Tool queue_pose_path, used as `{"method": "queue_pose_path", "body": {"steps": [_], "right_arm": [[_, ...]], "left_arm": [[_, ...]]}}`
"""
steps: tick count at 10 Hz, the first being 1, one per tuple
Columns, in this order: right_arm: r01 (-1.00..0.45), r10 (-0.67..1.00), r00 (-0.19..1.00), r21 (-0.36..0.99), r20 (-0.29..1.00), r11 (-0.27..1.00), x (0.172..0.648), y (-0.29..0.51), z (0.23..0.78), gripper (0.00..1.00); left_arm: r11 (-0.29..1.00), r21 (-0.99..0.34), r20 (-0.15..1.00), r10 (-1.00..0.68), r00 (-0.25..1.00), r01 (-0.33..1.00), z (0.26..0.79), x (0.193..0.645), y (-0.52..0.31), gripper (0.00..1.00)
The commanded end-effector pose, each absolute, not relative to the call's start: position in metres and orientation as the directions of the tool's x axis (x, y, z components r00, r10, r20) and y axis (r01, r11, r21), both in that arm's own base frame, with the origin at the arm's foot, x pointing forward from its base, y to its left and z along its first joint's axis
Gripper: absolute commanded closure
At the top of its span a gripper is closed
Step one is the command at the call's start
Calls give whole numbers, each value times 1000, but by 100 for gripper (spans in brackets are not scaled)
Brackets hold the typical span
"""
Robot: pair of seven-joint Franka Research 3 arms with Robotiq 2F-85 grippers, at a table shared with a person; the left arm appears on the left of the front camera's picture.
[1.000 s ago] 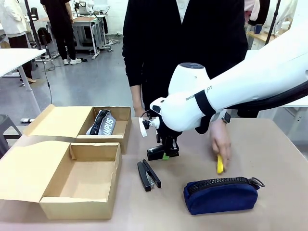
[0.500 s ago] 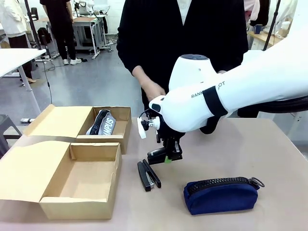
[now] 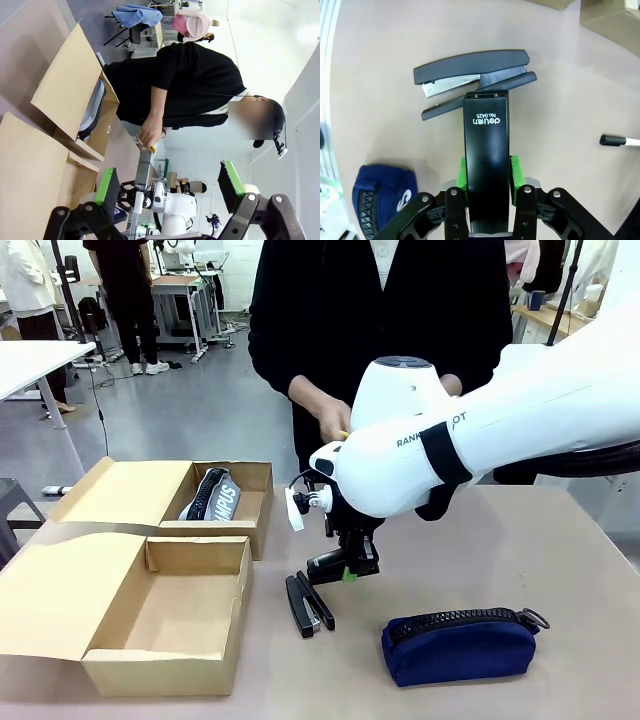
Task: Place items inside the box.
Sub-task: Pick up a Pencil pouch or Stapler and place it inside the Mailer Box closest to the robot.
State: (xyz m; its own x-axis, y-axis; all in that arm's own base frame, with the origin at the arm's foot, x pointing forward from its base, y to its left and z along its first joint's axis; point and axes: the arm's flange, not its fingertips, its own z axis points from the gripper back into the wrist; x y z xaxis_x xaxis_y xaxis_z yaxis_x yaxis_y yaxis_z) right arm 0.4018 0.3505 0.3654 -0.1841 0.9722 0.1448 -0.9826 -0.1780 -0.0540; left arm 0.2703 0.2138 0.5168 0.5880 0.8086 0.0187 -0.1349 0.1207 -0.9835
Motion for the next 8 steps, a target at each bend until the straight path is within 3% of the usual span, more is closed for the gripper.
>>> {"method": "queue_pose_path", "body": {"steps": [1,6,8], "right_arm": [[-980,968,-200,-53,152,-194,400,345,373,63],[-995,868,79,-9,491,95,364,182,463,63],[-988,844,105,-41,526,148,319,158,478,63]], "left_arm": [[123,-986,35,807,590,-110,516,270,213,0],[123,-986,35,807,590,-110,516,270,213,0],[123,-986,35,807,590,-110,516,270,213,0]]}}
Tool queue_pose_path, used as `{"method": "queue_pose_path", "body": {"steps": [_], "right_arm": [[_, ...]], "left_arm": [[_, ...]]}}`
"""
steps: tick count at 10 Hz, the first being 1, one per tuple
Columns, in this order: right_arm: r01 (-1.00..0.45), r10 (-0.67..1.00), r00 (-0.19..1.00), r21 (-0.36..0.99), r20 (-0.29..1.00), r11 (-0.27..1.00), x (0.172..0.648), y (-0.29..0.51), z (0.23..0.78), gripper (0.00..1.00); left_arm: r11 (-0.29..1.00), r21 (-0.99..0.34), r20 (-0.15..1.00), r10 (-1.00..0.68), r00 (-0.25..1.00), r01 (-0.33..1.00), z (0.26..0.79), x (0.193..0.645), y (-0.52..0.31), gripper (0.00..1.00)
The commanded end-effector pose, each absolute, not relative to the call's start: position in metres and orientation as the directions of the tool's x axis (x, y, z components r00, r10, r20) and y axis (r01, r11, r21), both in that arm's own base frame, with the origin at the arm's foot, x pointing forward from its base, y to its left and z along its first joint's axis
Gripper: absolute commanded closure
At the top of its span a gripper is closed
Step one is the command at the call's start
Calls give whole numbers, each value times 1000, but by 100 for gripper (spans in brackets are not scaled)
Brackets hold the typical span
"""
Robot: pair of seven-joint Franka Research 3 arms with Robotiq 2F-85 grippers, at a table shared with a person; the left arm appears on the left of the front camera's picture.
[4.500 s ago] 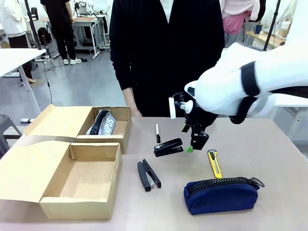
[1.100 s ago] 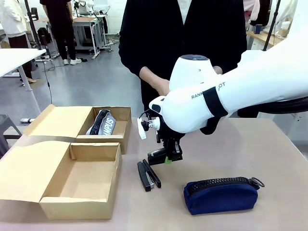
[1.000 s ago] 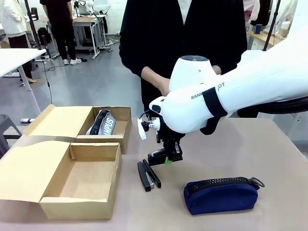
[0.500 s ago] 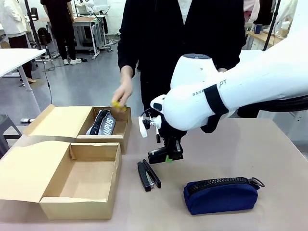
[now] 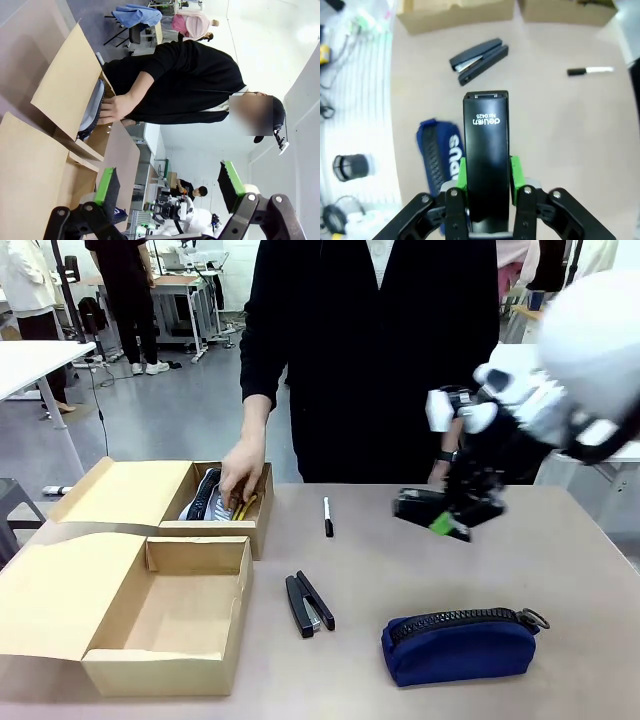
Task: Place items inside the box.
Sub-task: Pick up a Pencil pouch or Stapler and place it inside the Mailer Box closest to the robot.
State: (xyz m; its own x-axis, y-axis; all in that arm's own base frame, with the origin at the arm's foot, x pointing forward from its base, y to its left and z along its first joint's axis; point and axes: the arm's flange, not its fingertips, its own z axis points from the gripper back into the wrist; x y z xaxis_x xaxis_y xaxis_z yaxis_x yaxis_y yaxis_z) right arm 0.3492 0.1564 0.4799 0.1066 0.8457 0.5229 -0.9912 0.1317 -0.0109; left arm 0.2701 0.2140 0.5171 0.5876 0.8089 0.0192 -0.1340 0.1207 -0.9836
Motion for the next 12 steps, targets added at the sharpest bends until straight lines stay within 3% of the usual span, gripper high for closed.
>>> {"method": "queue_pose_path", "body": {"steps": [1,2,4,5,6,10,11,12], "right_arm": [[-984,732,125,-13,670,179,297,173,484,63],[-971,683,233,126,692,203,279,201,482,63],[-926,637,350,151,687,346,255,242,479,63],[-929,634,352,174,688,326,246,258,477,63],[-954,680,290,150,673,258,274,225,503,63],[-945,674,317,162,667,284,269,239,499,63],[-896,513,432,286,742,341,307,247,502,63],[-817,429,564,400,706,415,305,278,507,63]], "left_arm": [[123,-986,35,807,590,-110,516,270,213,0],[123,-986,35,807,590,-110,516,270,213,0],[123,-986,35,807,590,-110,516,270,213,0],[123,-986,35,807,590,-110,516,270,213,0],[123,-986,35,807,590,-110,516,270,213,0],[123,-986,35,807,590,-110,516,270,213,0],[123,-986,35,807,590,-110,516,270,213,0],[123,-986,35,807,590,-110,516,270,213,0]]}}
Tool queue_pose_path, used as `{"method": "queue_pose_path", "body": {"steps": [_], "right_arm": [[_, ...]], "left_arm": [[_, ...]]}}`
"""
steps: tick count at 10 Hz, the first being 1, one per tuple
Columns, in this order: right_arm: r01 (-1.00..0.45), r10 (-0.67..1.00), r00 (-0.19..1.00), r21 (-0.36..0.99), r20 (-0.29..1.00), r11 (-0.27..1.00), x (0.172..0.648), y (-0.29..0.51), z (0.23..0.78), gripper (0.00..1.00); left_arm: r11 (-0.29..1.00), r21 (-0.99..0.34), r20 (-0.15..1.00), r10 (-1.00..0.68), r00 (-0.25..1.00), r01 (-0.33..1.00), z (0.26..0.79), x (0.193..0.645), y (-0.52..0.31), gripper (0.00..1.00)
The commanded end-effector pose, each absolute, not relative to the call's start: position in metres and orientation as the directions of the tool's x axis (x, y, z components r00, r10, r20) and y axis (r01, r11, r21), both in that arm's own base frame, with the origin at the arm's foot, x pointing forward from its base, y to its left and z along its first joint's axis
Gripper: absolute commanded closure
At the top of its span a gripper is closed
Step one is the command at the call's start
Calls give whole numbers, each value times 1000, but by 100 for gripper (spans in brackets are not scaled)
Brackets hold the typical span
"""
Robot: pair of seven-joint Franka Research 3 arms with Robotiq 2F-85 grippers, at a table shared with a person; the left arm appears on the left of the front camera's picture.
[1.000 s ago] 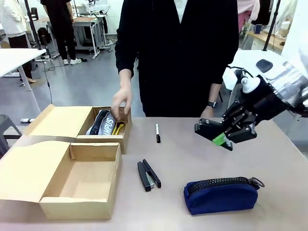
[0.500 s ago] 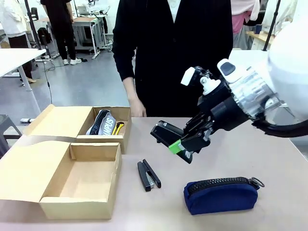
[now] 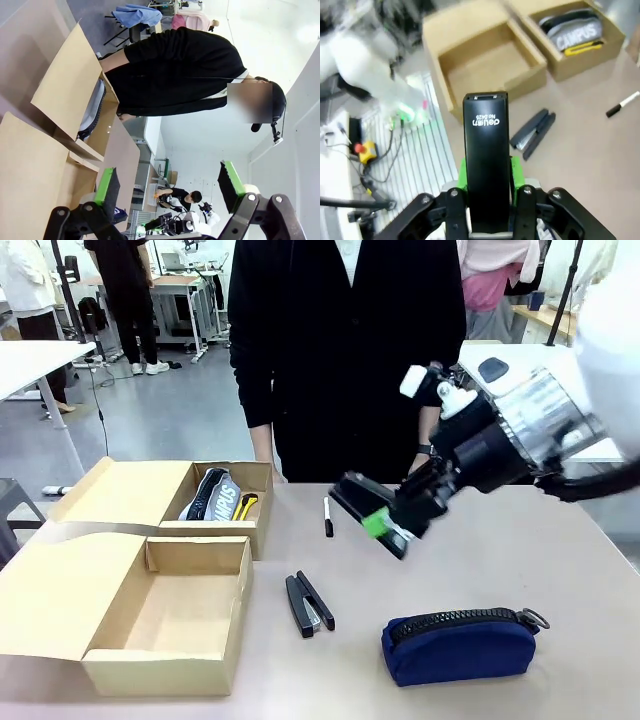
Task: Place items inside the box.
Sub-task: Pick up a Pencil pouch or Stapler and place it inside the Mailer Box closest to the robot.
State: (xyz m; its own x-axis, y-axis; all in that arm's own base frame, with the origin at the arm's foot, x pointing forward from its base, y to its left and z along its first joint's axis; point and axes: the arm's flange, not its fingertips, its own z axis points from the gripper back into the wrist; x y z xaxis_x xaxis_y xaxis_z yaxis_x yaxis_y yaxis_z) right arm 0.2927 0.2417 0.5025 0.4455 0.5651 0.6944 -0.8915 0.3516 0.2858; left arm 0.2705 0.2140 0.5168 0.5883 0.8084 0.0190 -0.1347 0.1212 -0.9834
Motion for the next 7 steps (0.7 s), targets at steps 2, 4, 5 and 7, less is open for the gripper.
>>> {"method": "queue_pose_path", "body": {"steps": [2,4,5,7], "right_arm": [[-637,340,758,516,557,573,272,343,508,63],[-532,282,836,573,470,623,244,406,489,63],[-470,178,857,591,484,656,239,438,480,63],[-428,78,841,568,536,703,241,510,450,63]], "left_arm": [[123,-986,35,807,590,-110,516,270,213,0],[123,-986,35,807,590,-110,516,270,213,0],[123,-986,35,807,590,-110,516,270,213,0],[123,-986,35,807,590,-110,516,270,213,0]]}}
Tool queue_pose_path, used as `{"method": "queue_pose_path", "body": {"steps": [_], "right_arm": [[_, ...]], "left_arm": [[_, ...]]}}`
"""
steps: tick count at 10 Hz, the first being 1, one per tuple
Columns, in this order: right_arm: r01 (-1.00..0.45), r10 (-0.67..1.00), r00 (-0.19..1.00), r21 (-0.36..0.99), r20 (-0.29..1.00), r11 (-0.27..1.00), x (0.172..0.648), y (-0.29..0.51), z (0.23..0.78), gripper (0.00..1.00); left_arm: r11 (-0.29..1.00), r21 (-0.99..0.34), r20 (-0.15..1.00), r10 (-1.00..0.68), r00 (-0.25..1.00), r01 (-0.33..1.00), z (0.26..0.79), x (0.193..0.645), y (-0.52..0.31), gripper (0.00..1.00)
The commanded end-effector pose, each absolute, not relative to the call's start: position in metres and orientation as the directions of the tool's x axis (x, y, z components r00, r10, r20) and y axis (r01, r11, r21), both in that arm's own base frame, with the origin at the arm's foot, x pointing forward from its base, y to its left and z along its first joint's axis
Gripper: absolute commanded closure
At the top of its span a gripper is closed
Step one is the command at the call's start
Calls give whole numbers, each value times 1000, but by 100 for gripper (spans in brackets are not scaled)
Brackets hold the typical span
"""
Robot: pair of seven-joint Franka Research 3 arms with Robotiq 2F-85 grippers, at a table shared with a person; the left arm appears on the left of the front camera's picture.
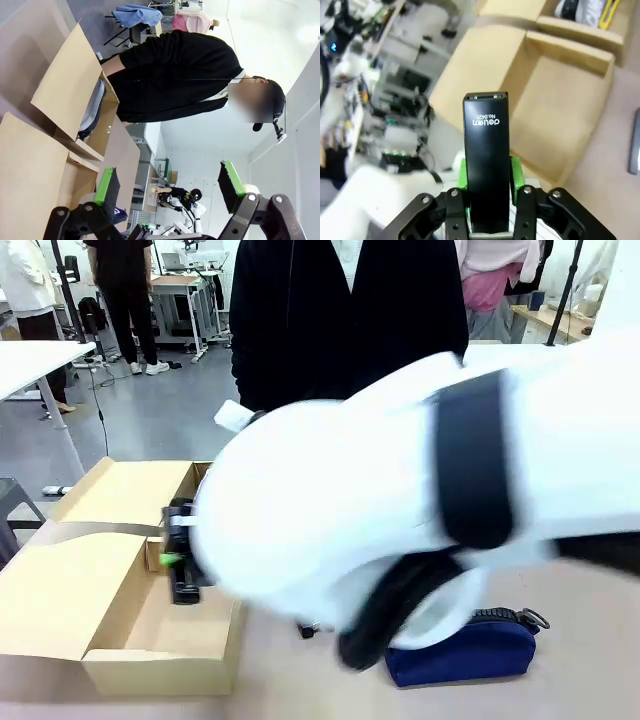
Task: Place items inside the box.
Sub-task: Pick up a Pencil pouch or Stapler and place it inside the Mailer Box closest to the robot.
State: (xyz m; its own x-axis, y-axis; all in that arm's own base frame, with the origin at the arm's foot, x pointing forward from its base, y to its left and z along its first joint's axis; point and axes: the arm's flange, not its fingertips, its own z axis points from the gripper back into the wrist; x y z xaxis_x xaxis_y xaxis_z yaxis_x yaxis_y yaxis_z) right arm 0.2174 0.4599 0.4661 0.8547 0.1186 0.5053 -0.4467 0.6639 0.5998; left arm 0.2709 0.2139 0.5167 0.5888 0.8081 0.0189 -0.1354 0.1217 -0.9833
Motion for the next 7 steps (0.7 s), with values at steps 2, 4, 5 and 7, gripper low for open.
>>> {"method": "queue_pose_path", "body": {"steps": [2,4,5,7], "right_arm": [[-368,39,844,525,535,767,273,559,418,63],[-414,45,840,586,540,697,247,489,416,63],[-414,45,840,586,540,697,247,489,416,63],[-389,47,851,568,522,726,271,484,382,63]], "left_arm": [[123,-986,35,807,590,-110,516,270,213,0],[123,-986,35,807,590,-110,516,270,213,0],[123,-986,35,807,590,-110,516,270,213,0],[123,-986,35,807,590,-110,516,270,213,0]]}}
